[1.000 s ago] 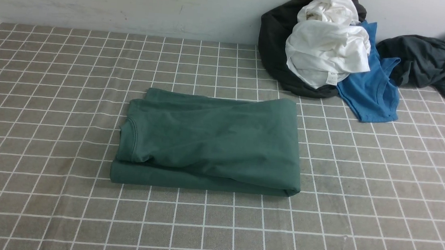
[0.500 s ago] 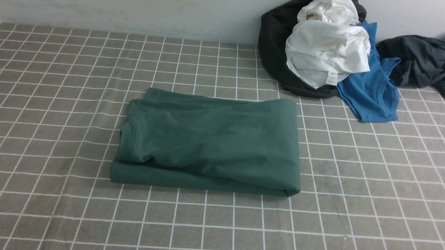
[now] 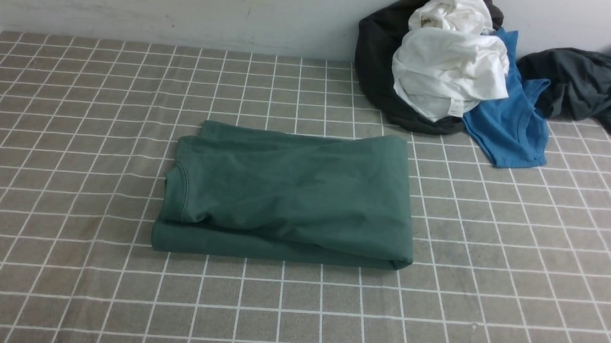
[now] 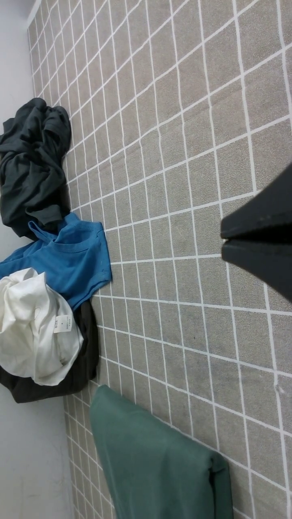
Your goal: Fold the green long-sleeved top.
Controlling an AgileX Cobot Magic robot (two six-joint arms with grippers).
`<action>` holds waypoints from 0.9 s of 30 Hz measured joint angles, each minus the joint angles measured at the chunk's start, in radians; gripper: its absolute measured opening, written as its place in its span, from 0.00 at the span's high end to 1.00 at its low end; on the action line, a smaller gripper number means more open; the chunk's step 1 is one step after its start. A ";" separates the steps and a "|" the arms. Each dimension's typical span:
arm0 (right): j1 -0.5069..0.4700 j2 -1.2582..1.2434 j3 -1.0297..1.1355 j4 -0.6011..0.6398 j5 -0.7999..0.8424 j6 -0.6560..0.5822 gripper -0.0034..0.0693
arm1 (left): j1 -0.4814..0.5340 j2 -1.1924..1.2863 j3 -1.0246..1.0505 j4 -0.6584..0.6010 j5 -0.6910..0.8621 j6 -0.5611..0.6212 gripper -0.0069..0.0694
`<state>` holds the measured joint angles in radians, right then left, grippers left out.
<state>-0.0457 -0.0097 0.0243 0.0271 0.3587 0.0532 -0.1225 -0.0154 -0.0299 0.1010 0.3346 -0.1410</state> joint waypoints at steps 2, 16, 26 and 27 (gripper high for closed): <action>0.000 0.000 0.000 0.000 0.000 0.000 0.97 | 0.013 0.000 0.043 -0.032 -0.036 0.031 0.92; 0.000 0.000 0.000 0.001 0.000 0.000 0.97 | 0.019 0.000 0.056 -0.184 0.054 0.291 0.92; 0.000 0.000 0.000 0.001 0.000 0.000 0.97 | 0.019 0.000 0.056 -0.249 0.059 0.302 0.92; 0.000 0.000 0.000 0.001 0.000 0.000 0.97 | 0.019 0.000 0.056 -0.255 0.059 0.296 0.92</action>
<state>-0.0457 -0.0097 0.0243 0.0280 0.3587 0.0532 -0.1032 -0.0154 0.0259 -0.1537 0.3932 0.1551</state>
